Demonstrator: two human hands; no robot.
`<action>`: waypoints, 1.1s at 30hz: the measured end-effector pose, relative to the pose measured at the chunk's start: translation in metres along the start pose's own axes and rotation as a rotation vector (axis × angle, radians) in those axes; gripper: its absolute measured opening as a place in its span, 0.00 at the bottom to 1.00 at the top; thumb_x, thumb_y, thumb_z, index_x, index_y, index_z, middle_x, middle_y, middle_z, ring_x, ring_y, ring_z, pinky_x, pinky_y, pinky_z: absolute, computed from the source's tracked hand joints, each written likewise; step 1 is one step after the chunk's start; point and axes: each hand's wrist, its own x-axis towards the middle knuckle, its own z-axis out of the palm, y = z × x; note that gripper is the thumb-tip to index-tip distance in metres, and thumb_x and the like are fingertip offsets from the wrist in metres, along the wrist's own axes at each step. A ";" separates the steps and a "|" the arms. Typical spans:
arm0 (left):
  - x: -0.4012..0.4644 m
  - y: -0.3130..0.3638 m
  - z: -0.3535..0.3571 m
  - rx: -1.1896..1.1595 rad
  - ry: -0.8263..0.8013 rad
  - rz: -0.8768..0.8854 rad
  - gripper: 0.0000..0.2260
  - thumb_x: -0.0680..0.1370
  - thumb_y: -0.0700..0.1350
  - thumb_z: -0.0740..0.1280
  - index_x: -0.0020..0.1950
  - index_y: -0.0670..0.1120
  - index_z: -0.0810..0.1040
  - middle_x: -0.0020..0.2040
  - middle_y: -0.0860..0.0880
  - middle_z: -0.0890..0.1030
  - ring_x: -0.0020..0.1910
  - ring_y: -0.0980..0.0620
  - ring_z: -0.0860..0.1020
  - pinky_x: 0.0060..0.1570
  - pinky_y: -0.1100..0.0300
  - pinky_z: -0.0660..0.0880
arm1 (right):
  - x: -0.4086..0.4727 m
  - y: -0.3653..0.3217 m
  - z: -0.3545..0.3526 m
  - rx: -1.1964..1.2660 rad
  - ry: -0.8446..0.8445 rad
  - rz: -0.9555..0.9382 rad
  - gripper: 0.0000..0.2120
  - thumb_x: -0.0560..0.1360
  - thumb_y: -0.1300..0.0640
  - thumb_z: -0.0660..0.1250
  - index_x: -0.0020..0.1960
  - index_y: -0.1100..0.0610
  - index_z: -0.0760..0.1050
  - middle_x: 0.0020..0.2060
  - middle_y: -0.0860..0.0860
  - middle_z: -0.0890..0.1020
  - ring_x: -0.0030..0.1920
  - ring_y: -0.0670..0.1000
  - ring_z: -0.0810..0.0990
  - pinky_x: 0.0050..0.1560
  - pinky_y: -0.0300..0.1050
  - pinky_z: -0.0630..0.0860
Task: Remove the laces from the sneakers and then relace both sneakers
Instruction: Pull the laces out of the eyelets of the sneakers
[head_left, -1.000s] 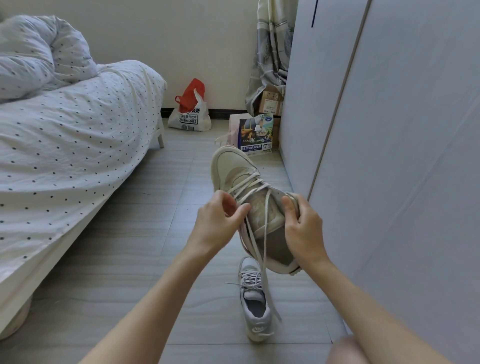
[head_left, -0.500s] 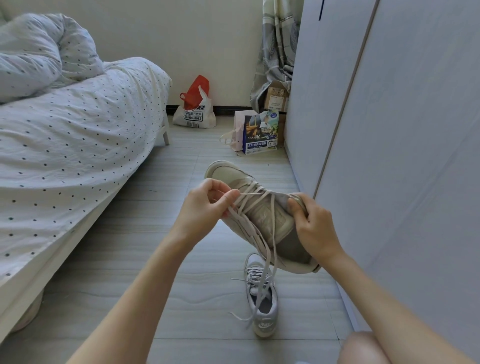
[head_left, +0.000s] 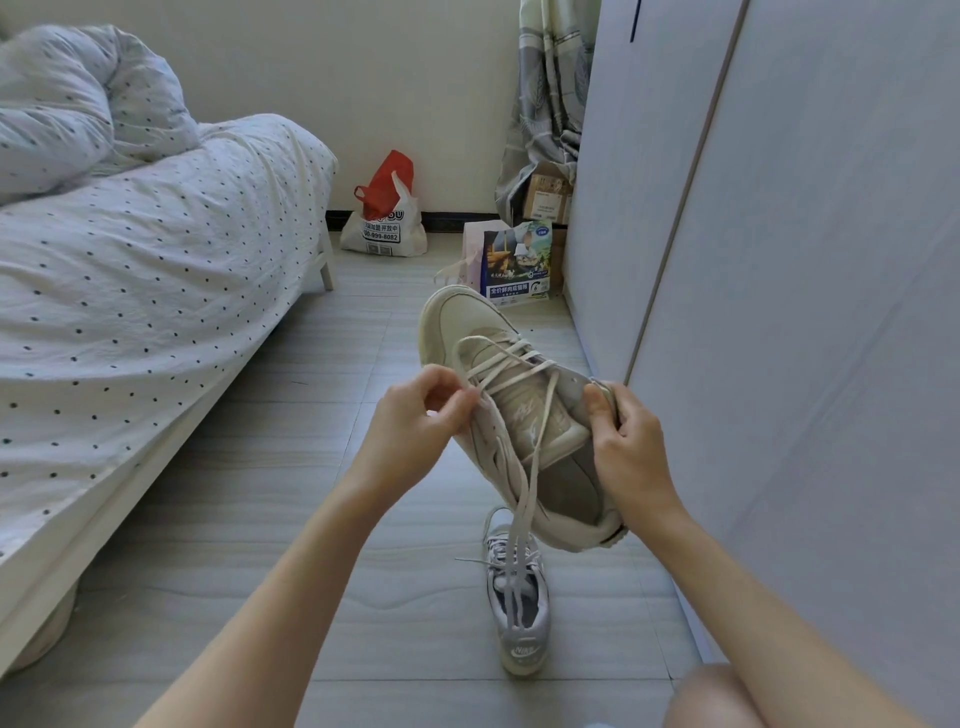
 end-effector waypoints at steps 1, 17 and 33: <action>0.001 0.002 -0.001 -0.125 0.017 -0.035 0.04 0.79 0.39 0.62 0.45 0.42 0.75 0.39 0.47 0.82 0.41 0.52 0.81 0.47 0.56 0.78 | 0.001 0.001 -0.001 -0.010 0.006 0.008 0.11 0.80 0.55 0.59 0.39 0.52 0.72 0.30 0.45 0.72 0.30 0.40 0.69 0.33 0.31 0.66; 0.003 -0.015 -0.021 0.585 -0.220 -0.048 0.04 0.73 0.47 0.71 0.39 0.49 0.82 0.35 0.59 0.78 0.35 0.64 0.74 0.32 0.72 0.65 | 0.011 0.023 -0.016 -0.193 0.055 0.066 0.16 0.80 0.54 0.59 0.35 0.57 0.67 0.27 0.47 0.67 0.30 0.46 0.64 0.33 0.43 0.62; -0.003 0.006 -0.025 -0.340 -0.072 -0.138 0.06 0.79 0.39 0.62 0.42 0.43 0.71 0.29 0.49 0.75 0.30 0.51 0.73 0.32 0.61 0.75 | 0.014 0.051 -0.019 -0.369 0.030 0.180 0.17 0.81 0.53 0.58 0.33 0.51 0.64 0.28 0.48 0.70 0.31 0.46 0.67 0.33 0.42 0.64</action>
